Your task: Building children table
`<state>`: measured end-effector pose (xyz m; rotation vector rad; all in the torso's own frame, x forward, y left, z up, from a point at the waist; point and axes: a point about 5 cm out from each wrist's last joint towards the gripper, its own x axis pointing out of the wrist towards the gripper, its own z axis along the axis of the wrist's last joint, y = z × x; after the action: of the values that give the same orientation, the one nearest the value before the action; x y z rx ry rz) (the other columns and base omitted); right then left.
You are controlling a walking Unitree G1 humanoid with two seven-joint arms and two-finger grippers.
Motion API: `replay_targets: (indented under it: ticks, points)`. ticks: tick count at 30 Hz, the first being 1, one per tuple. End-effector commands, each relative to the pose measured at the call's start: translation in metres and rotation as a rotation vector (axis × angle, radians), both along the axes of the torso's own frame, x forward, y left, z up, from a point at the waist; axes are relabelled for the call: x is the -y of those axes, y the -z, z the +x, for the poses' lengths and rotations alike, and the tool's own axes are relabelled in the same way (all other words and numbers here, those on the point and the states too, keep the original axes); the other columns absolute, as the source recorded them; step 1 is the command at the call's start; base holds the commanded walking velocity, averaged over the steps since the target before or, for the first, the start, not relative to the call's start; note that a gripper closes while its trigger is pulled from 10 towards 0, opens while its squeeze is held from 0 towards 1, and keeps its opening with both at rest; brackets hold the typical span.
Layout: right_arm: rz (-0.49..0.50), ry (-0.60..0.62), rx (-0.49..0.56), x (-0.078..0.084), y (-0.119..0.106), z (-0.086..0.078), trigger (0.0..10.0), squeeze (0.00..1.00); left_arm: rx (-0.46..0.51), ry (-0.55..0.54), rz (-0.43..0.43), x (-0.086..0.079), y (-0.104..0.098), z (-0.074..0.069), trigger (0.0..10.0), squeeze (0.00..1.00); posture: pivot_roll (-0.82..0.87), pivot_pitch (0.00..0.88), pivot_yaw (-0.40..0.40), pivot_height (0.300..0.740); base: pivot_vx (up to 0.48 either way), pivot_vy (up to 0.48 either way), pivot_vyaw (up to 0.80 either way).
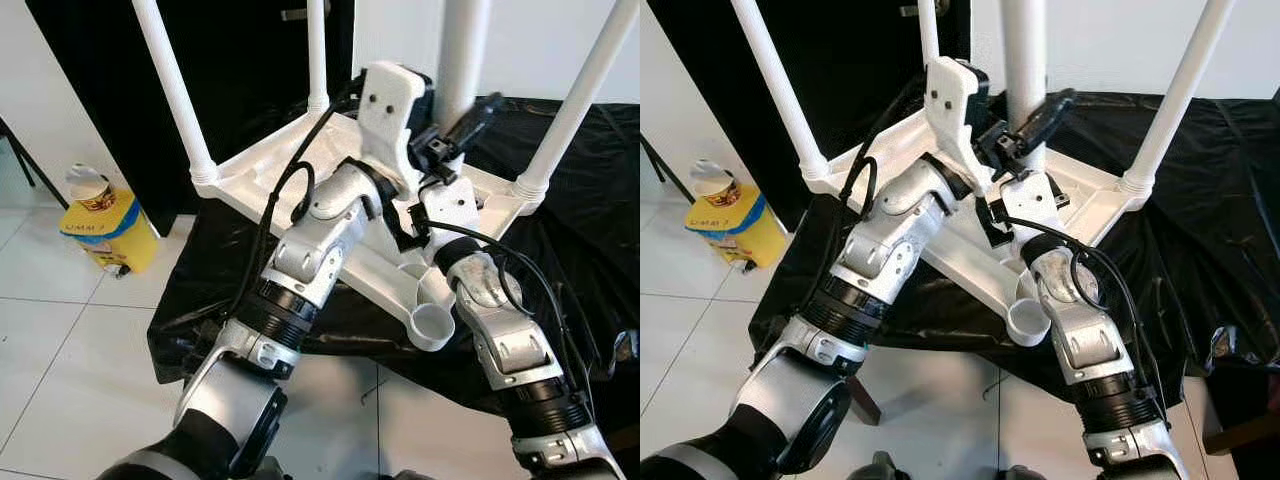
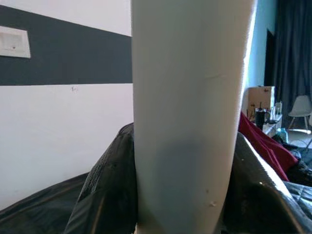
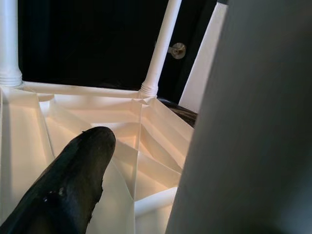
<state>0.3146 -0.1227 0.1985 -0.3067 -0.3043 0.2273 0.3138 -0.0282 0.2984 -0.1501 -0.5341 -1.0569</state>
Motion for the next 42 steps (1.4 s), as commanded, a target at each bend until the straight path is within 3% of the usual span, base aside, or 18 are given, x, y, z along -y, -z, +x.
replay_targets:
  ticks: [1,3,4,5,15,16,17,18,25,26,27,28,34,35,42]
  points:
    - [0.000,-0.022,0.009,-0.005,-0.002,0.002,10.0,0.00,0.035,0.064,0.021,0.005,-0.001,-0.008,10.0,0.00,-0.05,0.022,0.014,0.740,0.000,0.000,0.00]
    - [0.000,-0.027,0.015,-0.007,-0.003,0.003,10.0,0.00,0.036,0.069,0.022,0.007,-0.001,-0.010,10.0,0.00,-0.04,0.023,0.013,0.740,0.000,0.000,0.00]
    - [0.002,-0.030,0.018,-0.008,-0.004,0.004,3.2,0.00,0.038,0.072,0.024,0.008,-0.001,-0.011,10.0,0.00,-0.04,0.023,0.013,0.740,0.000,0.000,0.00]
    - [0.008,-0.033,0.015,-0.008,-0.004,0.004,0.0,0.00,0.041,0.073,0.026,0.009,-0.002,-0.011,10.0,0.00,-0.04,0.024,0.010,0.740,0.000,0.000,0.00]
    - [0.043,-0.009,0.002,-0.006,0.001,0.004,0.0,0.00,0.045,0.068,0.034,0.008,-0.002,-0.012,10.0,0.00,-0.04,0.022,0.012,0.740,0.000,0.000,0.00]
    - [0.051,0.002,-0.001,-0.004,0.001,0.004,0.0,0.00,0.037,0.073,0.035,0.007,-0.002,-0.011,10.0,0.11,-0.04,0.024,0.013,0.740,0.000,0.000,0.00]
    - [0.051,0.002,-0.001,-0.004,0.001,0.004,0.0,0.00,0.037,0.073,0.035,0.007,-0.002,-0.011,10.0,0.11,-0.04,0.024,0.013,0.740,0.000,0.000,0.00]
    - [0.064,0.015,-0.007,-0.002,0.002,0.004,0.0,0.00,0.023,0.084,0.030,0.007,-0.001,-0.011,10.0,1.00,-0.04,0.025,0.015,0.740,0.000,0.000,0.00]
    - [0.111,0.049,-0.025,0.003,0.004,0.005,0.0,0.00,0.014,0.082,0.027,0.005,-0.002,-0.009,10.0,1.00,-0.05,0.028,0.016,0.740,0.000,0.000,0.00]
    - [0.134,0.060,-0.034,0.004,0.004,0.006,0.0,0.00,0.029,0.053,0.039,0.003,-0.002,-0.007,10.0,0.73,-0.05,0.029,0.016,0.740,0.000,0.000,0.00]
    - [0.134,0.060,-0.034,0.004,0.004,0.006,0.0,0.00,0.029,0.053,0.039,0.003,-0.002,-0.007,10.0,0.73,-0.05,0.029,0.016,0.740,0.000,0.000,0.00]
    - [0.168,0.072,-0.046,0.006,0.004,0.006,0.0,0.00,0.039,0.027,0.043,0.002,-0.003,-0.005,10.0,0.00,-0.05,0.030,0.016,0.740,0.000,0.000,0.00]
    - [0.233,0.082,-0.070,0.006,0.005,0.007,0.0,0.00,0.047,-0.014,0.042,-0.002,-0.004,-0.002,10.0,0.00,-0.04,0.030,0.014,0.740,0.000,0.000,0.00]
    - [0.271,0.096,-0.083,0.007,0.006,0.007,10.0,0.00,0.048,-0.038,0.032,-0.006,-0.005,0.000,10.0,0.00,-0.05,0.031,0.013,0.740,0.000,0.000,0.00]
    - [0.353,0.177,-0.088,0.017,0.004,0.010,10.0,0.00,0.047,-0.113,-0.023,-0.026,-0.013,0.007,10.0,0.00,-0.04,0.035,0.004,0.740,0.000,0.000,0.00]
